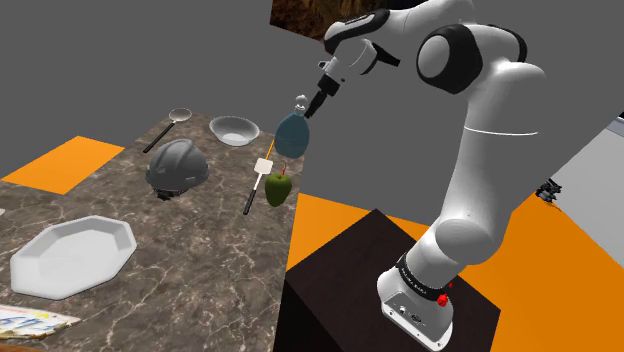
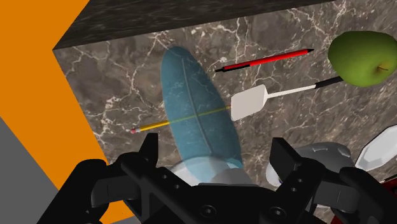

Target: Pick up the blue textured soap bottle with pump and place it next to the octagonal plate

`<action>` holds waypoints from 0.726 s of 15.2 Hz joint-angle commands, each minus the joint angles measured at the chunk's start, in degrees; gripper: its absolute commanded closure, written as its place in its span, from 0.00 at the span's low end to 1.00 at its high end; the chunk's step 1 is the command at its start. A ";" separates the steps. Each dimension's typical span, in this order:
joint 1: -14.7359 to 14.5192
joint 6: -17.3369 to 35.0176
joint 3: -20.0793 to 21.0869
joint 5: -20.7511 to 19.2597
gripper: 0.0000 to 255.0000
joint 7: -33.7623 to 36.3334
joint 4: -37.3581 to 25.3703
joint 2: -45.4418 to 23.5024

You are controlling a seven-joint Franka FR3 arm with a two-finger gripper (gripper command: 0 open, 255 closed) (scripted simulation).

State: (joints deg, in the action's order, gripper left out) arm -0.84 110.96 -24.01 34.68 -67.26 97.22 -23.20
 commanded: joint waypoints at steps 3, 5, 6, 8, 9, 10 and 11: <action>-0.28 2.13 0.65 1.09 0.00 -0.80 0.94 -1.34; -0.57 3.60 1.05 1.73 0.00 -1.18 1.72 -2.07; -0.57 3.60 1.05 1.73 0.00 -1.18 1.72 -2.07; -0.57 3.60 1.05 1.73 0.00 -1.18 1.72 -2.06; -0.57 3.60 1.05 1.73 0.00 -1.18 1.72 -2.06; -0.57 3.60 1.05 1.73 0.00 -1.18 1.72 -2.07; -0.57 3.60 1.05 1.73 0.00 -1.18 1.72 -2.07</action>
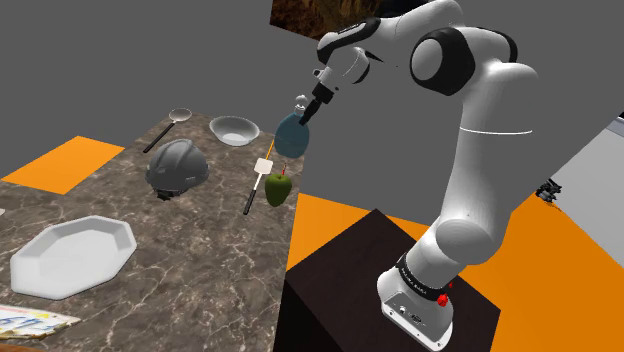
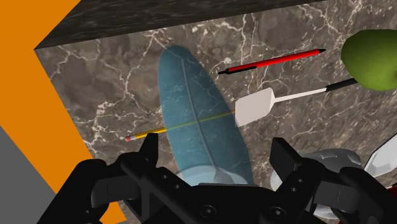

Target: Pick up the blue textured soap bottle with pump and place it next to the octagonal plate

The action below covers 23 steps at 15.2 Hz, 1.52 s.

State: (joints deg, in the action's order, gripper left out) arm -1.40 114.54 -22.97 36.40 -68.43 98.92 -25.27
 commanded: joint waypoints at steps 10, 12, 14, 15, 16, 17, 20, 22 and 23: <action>0.01 0.01 0.00 0.01 1.00 -0.02 -0.01 -0.03; -0.01 0.02 0.00 0.01 1.00 0.00 0.01 0.00; -0.10 -0.98 -0.22 -0.53 1.00 0.67 -0.49 0.71; -0.14 -1.49 -0.32 -0.79 1.00 1.00 -0.76 1.05; -0.17 -2.01 -0.42 -1.04 1.00 1.33 -1.04 1.39; -0.20 -2.53 -0.51 -1.29 1.00 1.66 -1.34 1.71; -0.28 -4.12 -0.78 -2.01 1.00 2.65 -2.32 2.63; -0.31 -5.21 -0.94 -2.46 1.00 3.29 -3.04 3.19; -0.32 -5.76 -1.02 -2.68 1.00 3.61 -3.42 3.46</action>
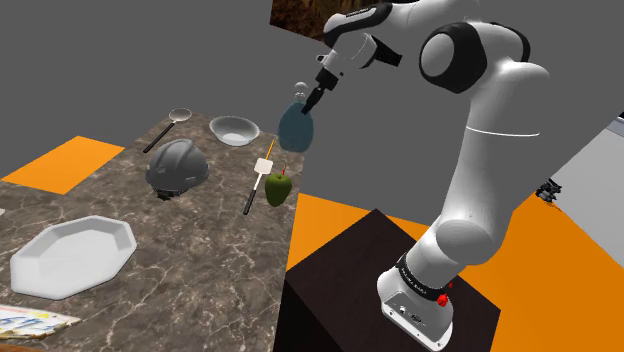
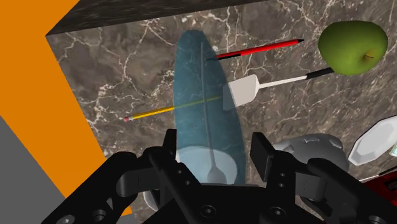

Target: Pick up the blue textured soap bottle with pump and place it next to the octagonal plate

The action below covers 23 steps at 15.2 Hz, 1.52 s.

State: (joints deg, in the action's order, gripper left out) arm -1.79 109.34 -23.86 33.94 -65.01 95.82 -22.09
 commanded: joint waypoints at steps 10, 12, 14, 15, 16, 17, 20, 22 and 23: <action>0.19 -6.39 -0.71 -1.99 1.00 3.29 -4.98 2.35; 0.27 -7.63 -0.80 -2.25 1.00 3.88 -6.10 2.62; 0.36 -8.90 -0.88 -2.49 1.00 4.47 -7.29 2.84; 0.42 -9.54 -0.92 -2.59 1.00 4.76 -7.91 2.94; 0.47 -10.19 -0.96 -2.68 1.00 5.05 -8.55 3.01; 0.54 -10.85 -0.99 -2.77 1.00 5.34 -9.21 3.08; 0.77 -12.86 -1.08 -2.97 1.00 6.19 -11.30 3.19; 0.95 -14.24 -1.13 -3.06 1.00 6.76 -12.80 3.19; 1.05 -14.94 -1.15 -3.09 1.00 7.04 -13.58 3.17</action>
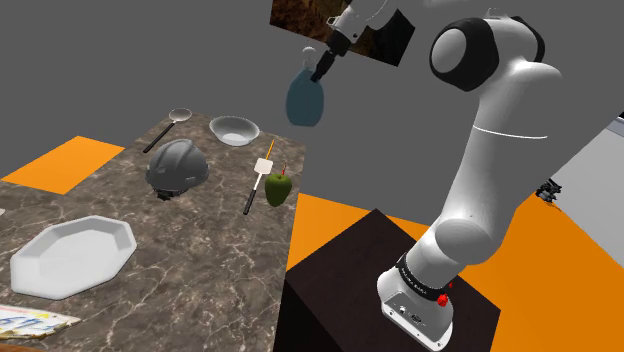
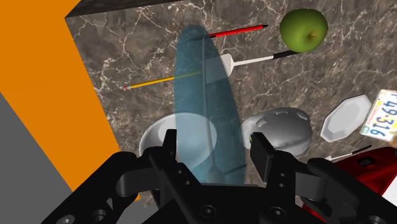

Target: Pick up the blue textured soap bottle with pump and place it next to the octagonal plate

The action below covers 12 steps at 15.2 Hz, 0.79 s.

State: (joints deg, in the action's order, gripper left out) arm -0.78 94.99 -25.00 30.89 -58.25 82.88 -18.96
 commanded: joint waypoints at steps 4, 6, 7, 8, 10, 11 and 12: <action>0.53 -3.49 -0.08 -0.05 1.00 1.40 -3.98 -0.21; 0.82 -5.00 -0.11 0.02 1.00 1.96 -5.81 -0.44; 0.98 -5.76 -0.11 0.07 1.00 2.25 -6.77 -0.58; 1.16 -6.55 -0.12 0.13 1.00 2.53 -7.76 -0.74; 1.53 -8.14 -0.12 0.30 1.00 3.11 -9.83 -1.13; 1.74 -8.96 -0.13 0.41 1.00 3.40 -10.92 -1.36; 1.97 -9.80 -0.12 0.53 1.00 3.69 -12.04 -1.61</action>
State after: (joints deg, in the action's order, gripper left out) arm 1.00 85.99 -25.11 31.33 -54.84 71.84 -20.43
